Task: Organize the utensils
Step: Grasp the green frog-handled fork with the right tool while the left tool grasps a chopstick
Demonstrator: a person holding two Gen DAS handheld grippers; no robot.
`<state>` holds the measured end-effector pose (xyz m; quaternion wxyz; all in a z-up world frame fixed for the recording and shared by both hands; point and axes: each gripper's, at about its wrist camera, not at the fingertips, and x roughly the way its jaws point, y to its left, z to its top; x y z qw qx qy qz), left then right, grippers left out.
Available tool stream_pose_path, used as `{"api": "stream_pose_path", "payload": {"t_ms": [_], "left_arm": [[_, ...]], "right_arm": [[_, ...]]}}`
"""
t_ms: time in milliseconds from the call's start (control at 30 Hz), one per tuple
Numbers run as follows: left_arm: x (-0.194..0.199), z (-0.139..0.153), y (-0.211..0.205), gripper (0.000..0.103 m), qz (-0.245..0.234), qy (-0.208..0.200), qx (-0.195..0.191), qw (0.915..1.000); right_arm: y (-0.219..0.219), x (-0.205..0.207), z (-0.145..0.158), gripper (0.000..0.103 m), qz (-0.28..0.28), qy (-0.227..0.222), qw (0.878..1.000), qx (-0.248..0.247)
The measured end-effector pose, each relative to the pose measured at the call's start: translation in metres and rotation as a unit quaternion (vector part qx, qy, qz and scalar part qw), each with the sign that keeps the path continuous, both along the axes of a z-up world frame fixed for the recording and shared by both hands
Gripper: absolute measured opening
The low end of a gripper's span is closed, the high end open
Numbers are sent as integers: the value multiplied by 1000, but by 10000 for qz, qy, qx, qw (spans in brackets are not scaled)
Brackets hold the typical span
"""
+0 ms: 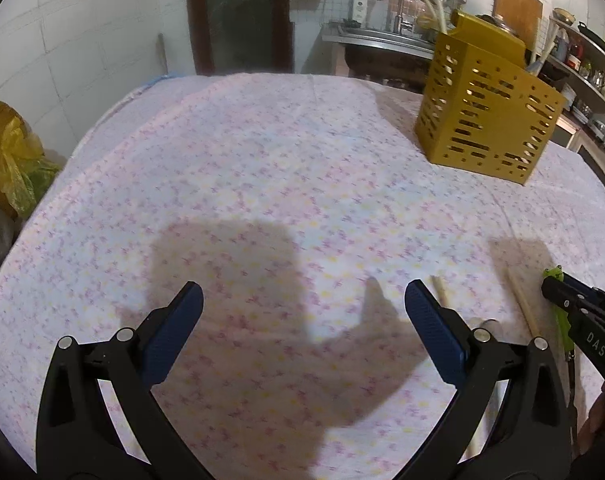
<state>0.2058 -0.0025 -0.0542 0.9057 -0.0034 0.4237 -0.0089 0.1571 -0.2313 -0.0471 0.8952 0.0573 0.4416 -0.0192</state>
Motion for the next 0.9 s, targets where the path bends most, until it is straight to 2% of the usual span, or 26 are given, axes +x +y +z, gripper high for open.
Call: {"api": "stream_pose_path", "payload": {"t_ms": [267,367,467,533,567,633,900], "left_arm": [[-1,-6,-36,96,-324,218,-66,9992],[-1,-8,-50,90,-467,266,-46,9985],[2,-10,-56,78,-553,370,-138,9977],[3,-12,-60,65,-620,440,-211,9969],[3,-12,-62,62,-631,446,-186,9968],[3,-12,-66,50,-672,473,-161,9965],[1,-11,-79,17,-799,592,-10,9950]], "right_arm": [[-25,-12,-2,20,62,19,10000,25],[-26,-14,-3,20,105,-26,9999,25],[-26,-13,-3,20,164,-31,9999,5],[-28,-13,-3,20,193,-11,9998,37],[-30,-13,-3,20,203,5,9998,66],[-32,-13,-2,20,206,30,9997,115],[-31,-9,-2,20,128,86,9998,82]]}}
